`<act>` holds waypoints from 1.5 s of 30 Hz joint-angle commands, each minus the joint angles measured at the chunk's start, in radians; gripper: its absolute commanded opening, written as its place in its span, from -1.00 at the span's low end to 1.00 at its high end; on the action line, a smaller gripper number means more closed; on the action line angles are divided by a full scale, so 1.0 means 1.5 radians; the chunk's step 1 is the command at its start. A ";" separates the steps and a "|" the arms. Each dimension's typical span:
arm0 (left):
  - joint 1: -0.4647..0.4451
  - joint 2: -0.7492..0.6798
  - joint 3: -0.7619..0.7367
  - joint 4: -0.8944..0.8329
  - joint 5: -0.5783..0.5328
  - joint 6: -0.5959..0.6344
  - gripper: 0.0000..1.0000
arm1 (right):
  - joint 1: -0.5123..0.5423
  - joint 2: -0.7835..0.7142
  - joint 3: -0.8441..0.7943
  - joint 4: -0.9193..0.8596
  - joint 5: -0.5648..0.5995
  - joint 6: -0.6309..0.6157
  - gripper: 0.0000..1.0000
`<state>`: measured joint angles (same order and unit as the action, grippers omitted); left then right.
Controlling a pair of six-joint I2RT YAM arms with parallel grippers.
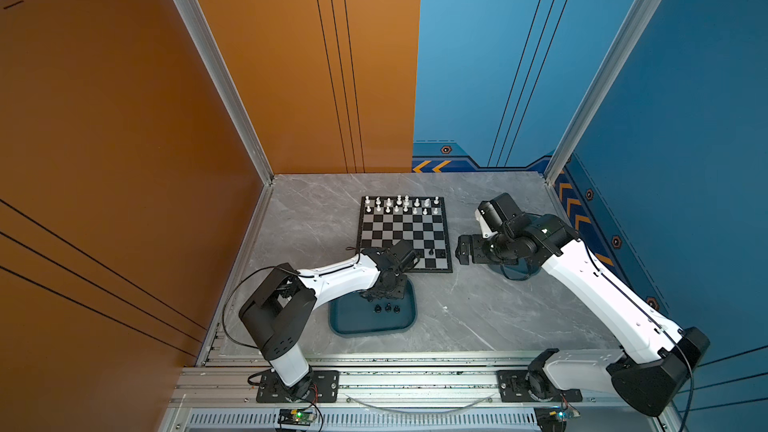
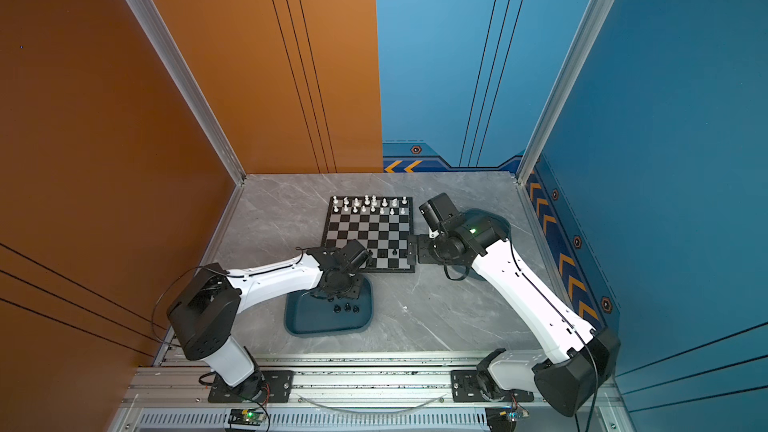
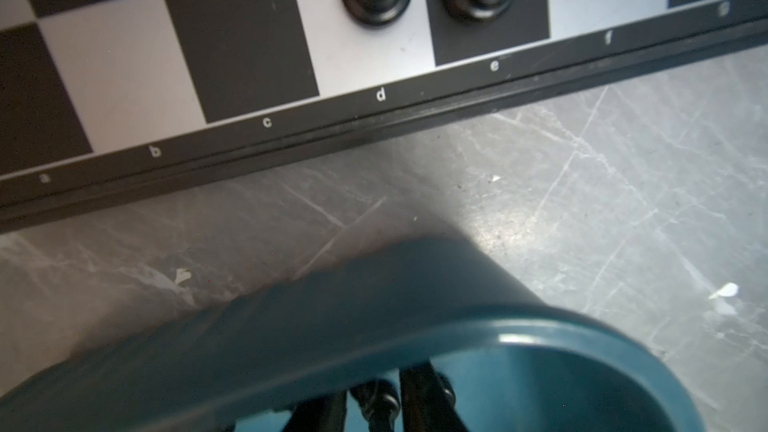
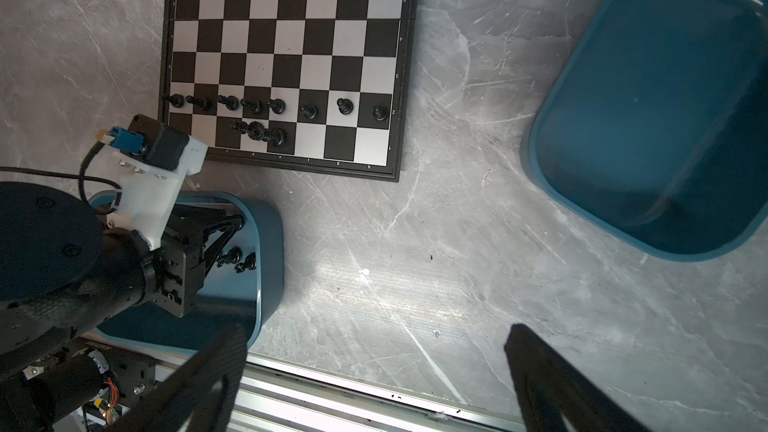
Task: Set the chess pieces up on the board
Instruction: 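Lift the black piece from the tray with the left gripper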
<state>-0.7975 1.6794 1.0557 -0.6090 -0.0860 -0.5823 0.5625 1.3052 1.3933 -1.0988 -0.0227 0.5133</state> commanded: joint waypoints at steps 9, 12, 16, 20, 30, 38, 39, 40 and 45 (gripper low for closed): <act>0.008 0.004 0.001 -0.011 0.015 0.006 -0.62 | -0.012 -0.009 -0.004 -0.005 0.006 -0.004 1.00; 0.007 0.007 0.004 -0.012 0.015 0.009 -0.65 | -0.014 -0.005 -0.003 -0.005 0.005 -0.005 1.00; 0.008 0.009 0.005 -0.012 0.017 0.010 -0.68 | -0.015 -0.004 -0.001 -0.005 0.002 -0.006 1.00; 0.008 0.008 0.002 -0.013 0.020 0.010 -0.67 | -0.017 -0.004 -0.002 -0.005 0.002 -0.006 1.00; 0.009 0.007 0.005 -0.020 0.018 0.016 -0.84 | -0.018 -0.007 -0.009 -0.001 0.004 0.001 1.00; 0.013 -0.014 0.040 -0.061 0.005 0.036 -0.85 | -0.018 -0.005 -0.005 0.005 0.003 0.006 1.00; 0.014 -0.017 0.045 -0.065 0.004 0.038 -0.85 | -0.018 -0.005 -0.004 0.005 0.003 0.006 1.00; 0.014 -0.020 0.052 -0.074 0.005 0.042 -0.85 | -0.018 -0.004 -0.003 0.006 0.003 0.006 1.00; 0.018 -0.037 0.089 -0.114 -0.001 0.055 -0.85 | -0.018 0.002 0.001 0.011 -0.001 0.007 1.00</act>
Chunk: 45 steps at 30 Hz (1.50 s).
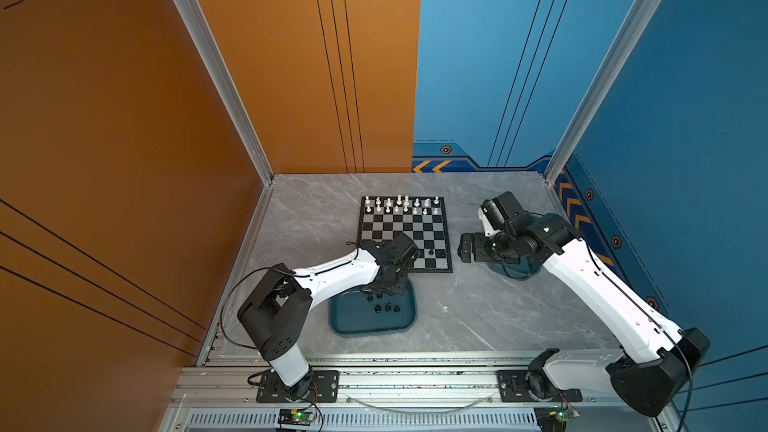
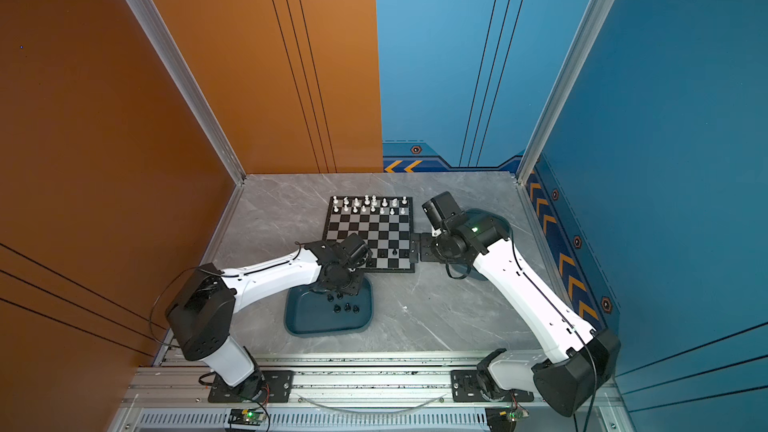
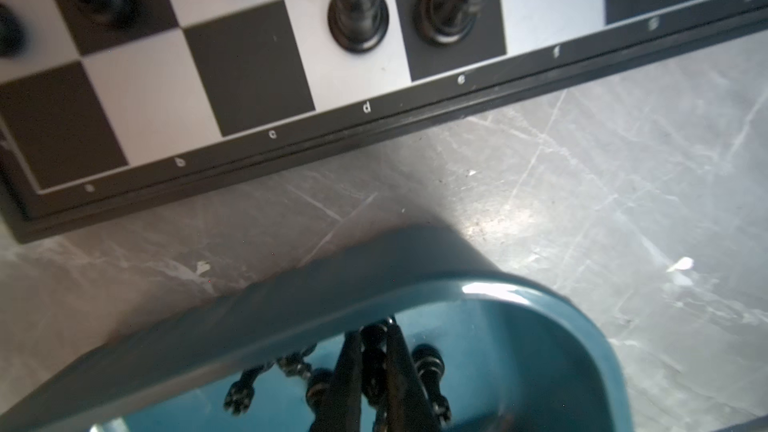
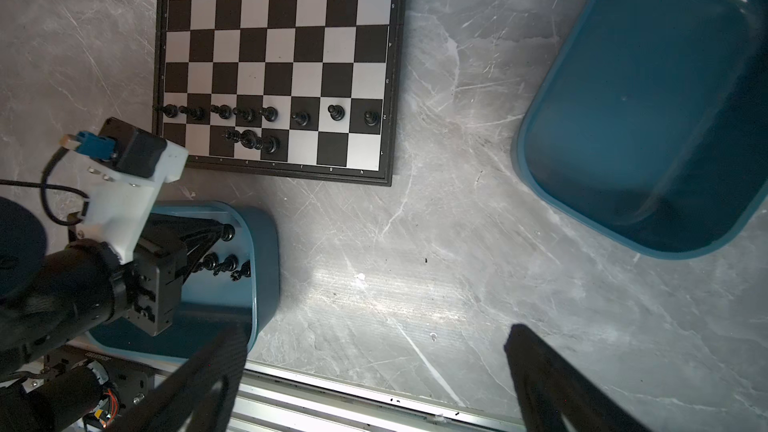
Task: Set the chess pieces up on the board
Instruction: 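Lift the black piece from the tray with the left gripper, then carry the black piece over the back row nearest the robot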
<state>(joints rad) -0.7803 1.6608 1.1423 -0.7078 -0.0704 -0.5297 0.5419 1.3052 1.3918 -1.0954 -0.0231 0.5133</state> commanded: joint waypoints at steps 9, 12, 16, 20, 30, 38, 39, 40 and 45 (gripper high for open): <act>0.031 -0.055 0.105 -0.121 -0.032 0.044 -0.84 | -0.004 0.016 0.012 0.015 -0.006 0.006 1.00; 0.046 -0.057 0.128 -0.126 -0.030 0.053 -0.83 | -0.004 0.024 0.018 0.019 -0.006 0.005 1.00; 0.069 -0.043 0.157 -0.129 -0.020 0.066 -0.83 | -0.006 0.035 0.027 0.023 -0.005 0.002 1.00; 0.083 -0.016 0.178 -0.130 -0.014 0.077 -0.85 | -0.010 0.044 0.034 0.027 -0.006 0.001 1.00; 0.099 0.064 0.204 -0.123 -0.005 0.107 -0.88 | -0.032 0.067 0.049 0.029 -0.012 -0.004 1.00; 0.116 0.108 0.213 -0.096 0.014 0.112 -0.88 | -0.045 0.091 0.071 0.024 -0.019 -0.009 1.00; 0.117 0.113 0.216 -0.093 0.016 0.113 -0.88 | -0.047 0.095 0.074 0.023 -0.019 -0.010 1.00; 0.119 0.119 0.218 -0.092 0.018 0.115 -0.88 | -0.049 0.096 0.076 0.023 -0.020 -0.011 1.00; 0.127 0.148 0.229 -0.083 0.023 0.124 -0.89 | -0.056 0.110 0.090 0.019 -0.019 -0.014 1.00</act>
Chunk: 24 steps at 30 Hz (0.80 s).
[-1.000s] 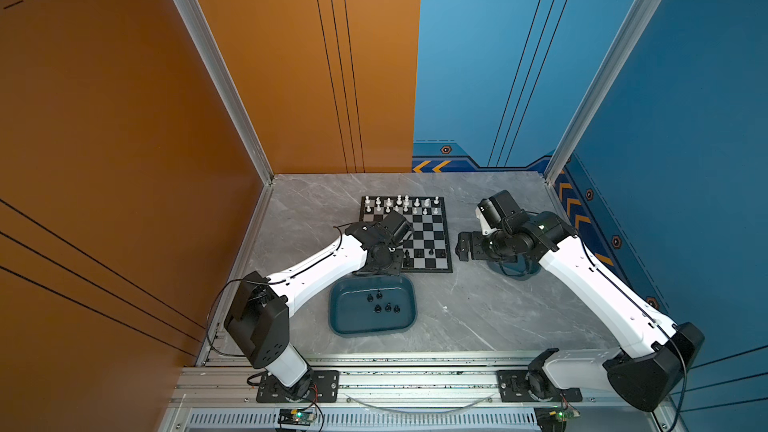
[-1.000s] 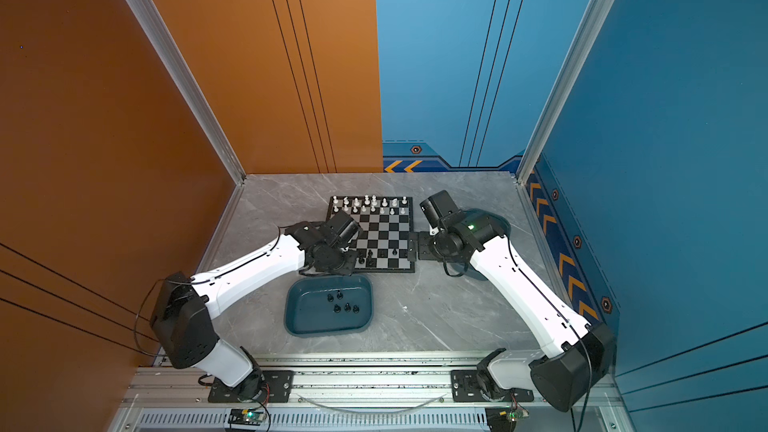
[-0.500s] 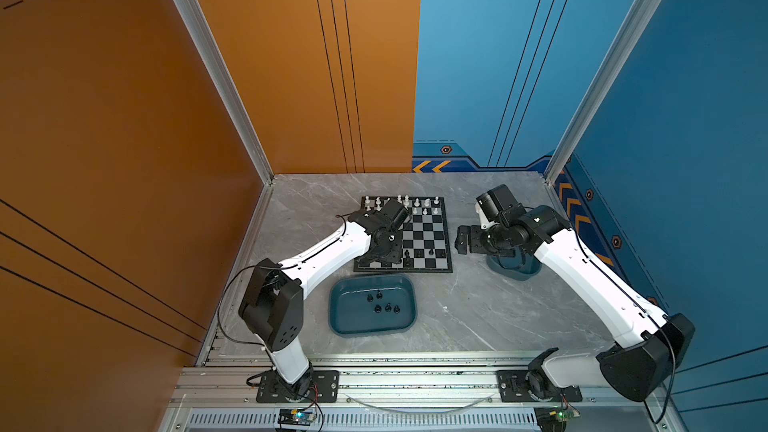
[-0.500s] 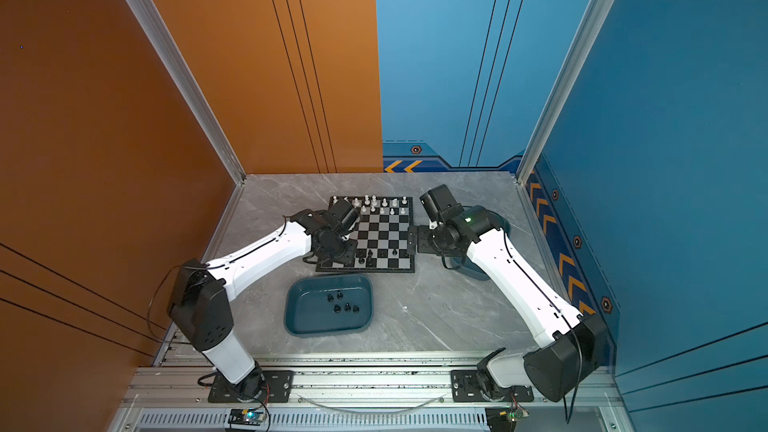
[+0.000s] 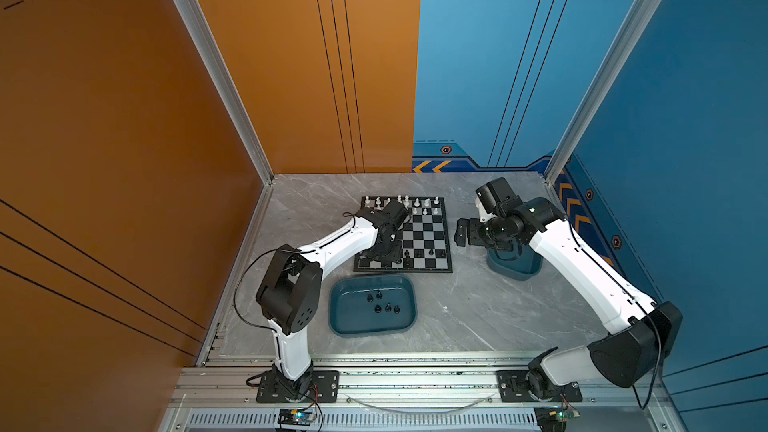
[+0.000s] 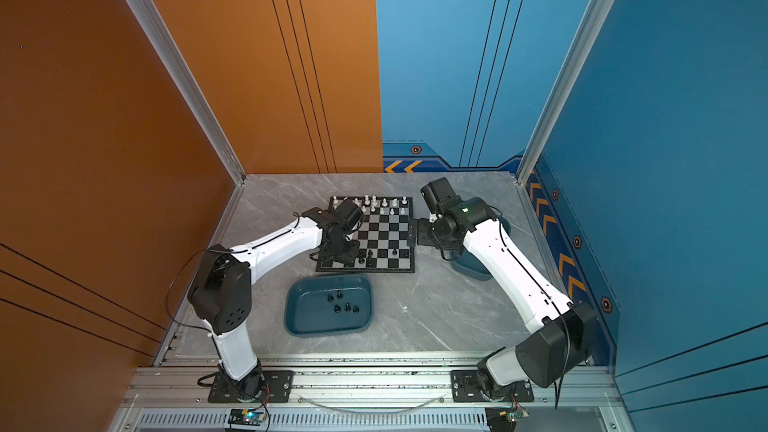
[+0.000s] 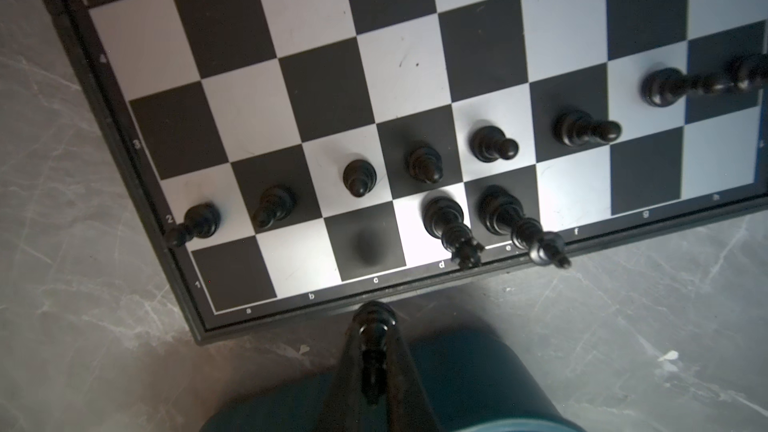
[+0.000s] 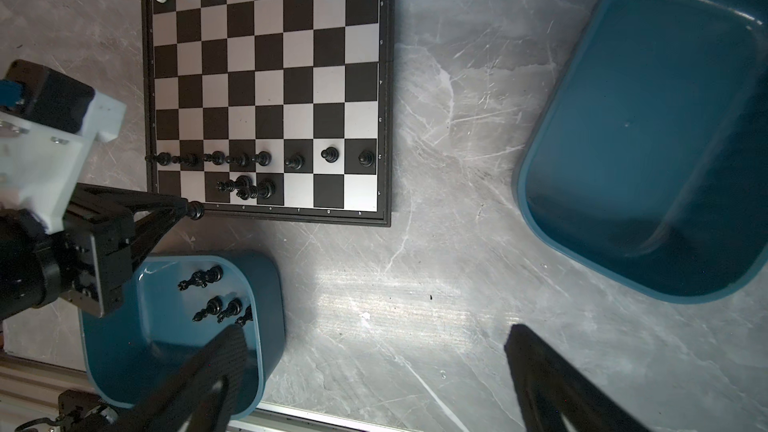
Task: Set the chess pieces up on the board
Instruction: 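Carry the black piece over the back row nearest the robot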
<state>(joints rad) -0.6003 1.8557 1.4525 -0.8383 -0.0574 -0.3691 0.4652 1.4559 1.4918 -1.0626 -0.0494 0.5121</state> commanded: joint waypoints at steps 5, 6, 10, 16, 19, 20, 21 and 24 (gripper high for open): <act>0.016 0.042 0.031 0.008 0.018 0.025 -0.89 | -0.011 0.019 0.034 -0.007 0.000 -0.014 1.00; 0.017 0.046 0.033 0.008 0.019 0.028 -0.89 | -0.012 0.021 0.036 -0.007 -0.001 -0.014 1.00; 0.020 0.056 0.041 0.008 0.024 0.031 -0.89 | -0.015 0.030 0.043 -0.010 0.000 -0.014 1.00; 0.023 0.061 0.043 0.008 0.036 0.031 -0.84 | -0.018 0.041 0.051 -0.012 -0.002 -0.016 1.00; 0.022 0.061 0.041 0.008 0.035 0.030 -0.83 | -0.019 0.045 0.052 -0.012 -0.004 -0.017 1.00; 0.022 0.061 0.040 0.008 0.035 0.030 -0.83 | -0.019 0.046 0.053 -0.012 -0.005 -0.017 1.00; 0.022 0.060 0.039 0.008 0.035 0.029 -0.82 | -0.019 0.047 0.053 -0.011 -0.004 -0.017 1.00; 0.021 0.060 0.040 0.008 0.028 0.030 -0.75 | -0.020 0.050 0.053 -0.011 -0.006 -0.017 1.00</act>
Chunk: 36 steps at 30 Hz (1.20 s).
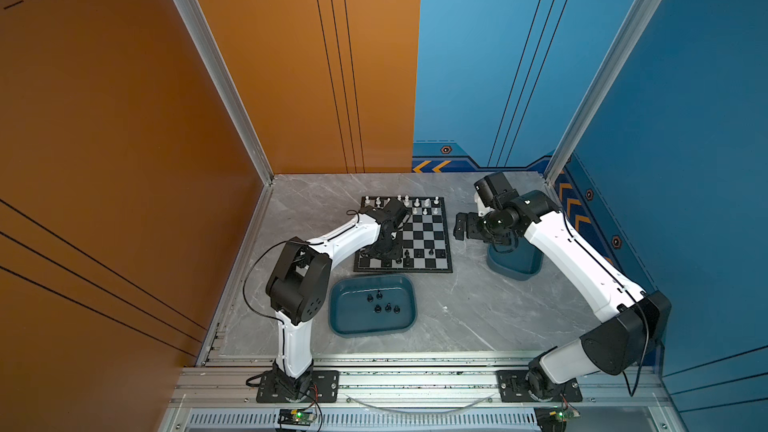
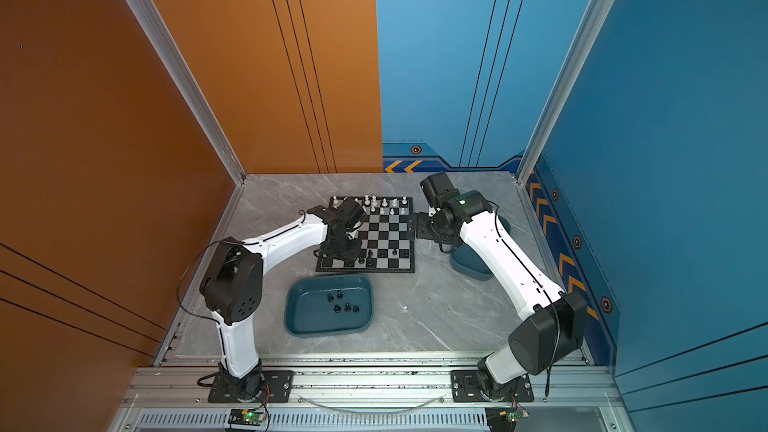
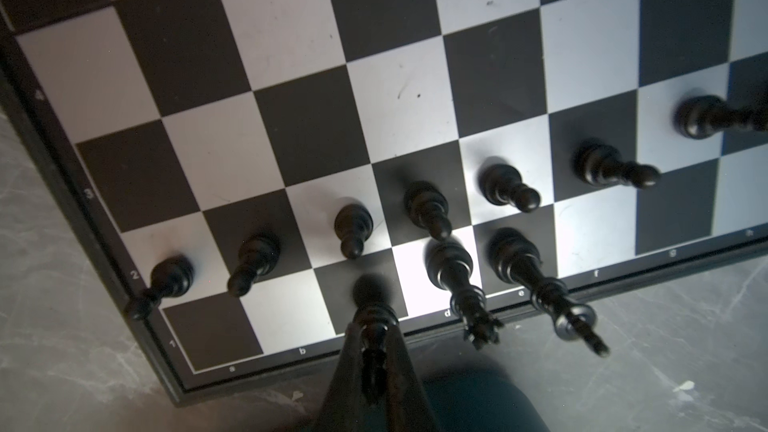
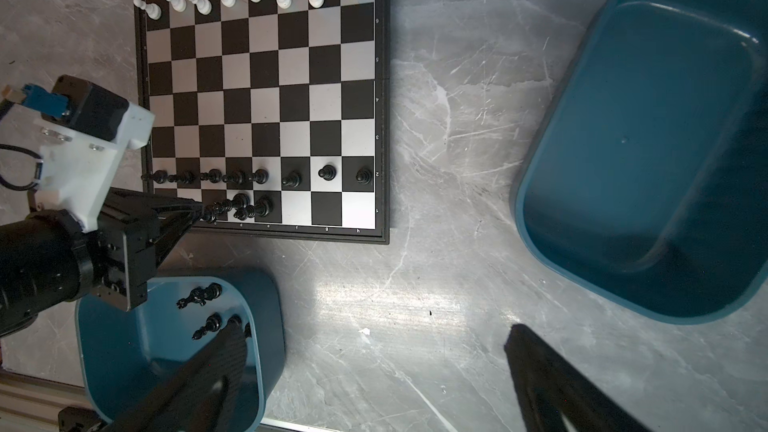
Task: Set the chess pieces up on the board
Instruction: 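Carry the black piece over the back row nearest the robot, then lower the black piece onto the back row and open the left gripper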
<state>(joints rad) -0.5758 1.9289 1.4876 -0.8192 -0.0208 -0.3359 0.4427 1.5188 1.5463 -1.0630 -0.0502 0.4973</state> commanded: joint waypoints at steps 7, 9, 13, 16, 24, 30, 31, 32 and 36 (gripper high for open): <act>0.005 0.014 0.019 -0.006 0.008 0.008 -0.60 | -0.006 0.009 0.016 -0.011 -0.007 -0.008 1.00; 0.005 0.011 0.019 -0.006 0.007 0.007 -0.54 | -0.005 0.009 0.016 -0.011 -0.006 -0.008 1.00; 0.005 0.003 0.020 -0.006 0.006 0.005 -0.51 | -0.006 0.010 0.015 -0.011 -0.007 -0.009 1.00; 0.004 -0.004 0.021 -0.006 0.006 0.003 -0.49 | -0.005 0.009 0.016 -0.010 -0.007 -0.010 1.00; 0.005 -0.051 0.031 -0.014 -0.013 -0.014 -0.42 | -0.006 0.003 0.017 -0.010 -0.006 -0.012 1.00; 0.005 -0.123 0.008 -0.026 -0.037 -0.041 -0.38 | -0.006 -0.003 0.019 -0.010 -0.013 -0.018 1.00; 0.004 -0.139 -0.002 -0.029 -0.041 -0.046 -0.38 | -0.004 -0.004 0.018 -0.009 -0.015 -0.019 1.00; 0.003 -0.156 -0.013 -0.030 -0.044 -0.054 -0.38 | -0.003 -0.006 0.016 -0.008 -0.016 -0.020 1.00; -0.003 -0.224 -0.076 -0.034 -0.061 -0.087 -0.37 | 0.003 -0.016 0.008 -0.004 -0.022 -0.024 1.00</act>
<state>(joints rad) -0.5762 1.6394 1.4315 -0.8276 -0.0696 -0.4152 0.4393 1.5185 1.5486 -1.0626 -0.0673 0.4854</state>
